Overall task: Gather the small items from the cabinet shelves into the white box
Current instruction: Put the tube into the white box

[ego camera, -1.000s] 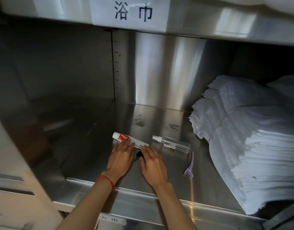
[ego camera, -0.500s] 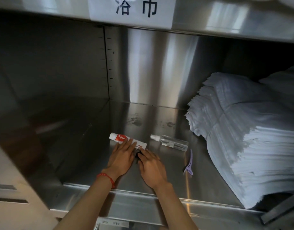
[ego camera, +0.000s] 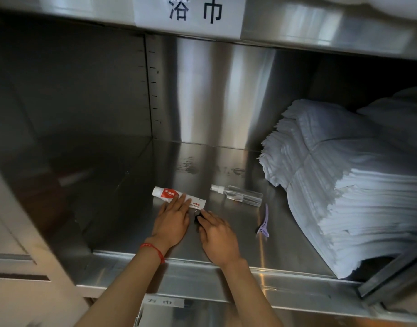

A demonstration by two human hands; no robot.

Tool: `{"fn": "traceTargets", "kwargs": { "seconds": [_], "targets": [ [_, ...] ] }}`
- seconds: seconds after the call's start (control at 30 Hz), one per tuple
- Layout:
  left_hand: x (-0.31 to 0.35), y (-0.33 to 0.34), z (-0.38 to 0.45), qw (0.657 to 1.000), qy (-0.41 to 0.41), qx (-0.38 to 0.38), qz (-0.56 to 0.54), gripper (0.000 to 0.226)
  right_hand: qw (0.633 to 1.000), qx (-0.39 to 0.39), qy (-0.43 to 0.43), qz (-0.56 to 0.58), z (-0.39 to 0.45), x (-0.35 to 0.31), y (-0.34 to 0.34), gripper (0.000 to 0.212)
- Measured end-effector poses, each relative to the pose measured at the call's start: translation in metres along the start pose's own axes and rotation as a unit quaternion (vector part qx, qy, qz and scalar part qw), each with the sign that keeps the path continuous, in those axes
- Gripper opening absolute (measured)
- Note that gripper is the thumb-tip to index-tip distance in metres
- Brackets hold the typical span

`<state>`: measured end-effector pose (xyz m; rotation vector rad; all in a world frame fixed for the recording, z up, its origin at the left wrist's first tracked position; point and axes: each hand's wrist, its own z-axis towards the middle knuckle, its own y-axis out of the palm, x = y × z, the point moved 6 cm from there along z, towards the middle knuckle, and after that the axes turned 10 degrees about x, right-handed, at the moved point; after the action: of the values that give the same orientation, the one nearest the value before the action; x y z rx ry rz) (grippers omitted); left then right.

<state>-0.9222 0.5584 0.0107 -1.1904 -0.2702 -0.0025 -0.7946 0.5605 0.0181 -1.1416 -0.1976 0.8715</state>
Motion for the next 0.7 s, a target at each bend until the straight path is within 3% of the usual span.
{"fn": "traceTargets", "kwargs": {
  "seconds": [0.7],
  "targets": [
    [0.014, -0.016, -0.056, 1.0, 0.003, 0.004, -0.01, 0.05, 0.997, 0.042, 0.062, -0.023, -0.062, -0.003, -0.029, 0.04]
  ]
}}
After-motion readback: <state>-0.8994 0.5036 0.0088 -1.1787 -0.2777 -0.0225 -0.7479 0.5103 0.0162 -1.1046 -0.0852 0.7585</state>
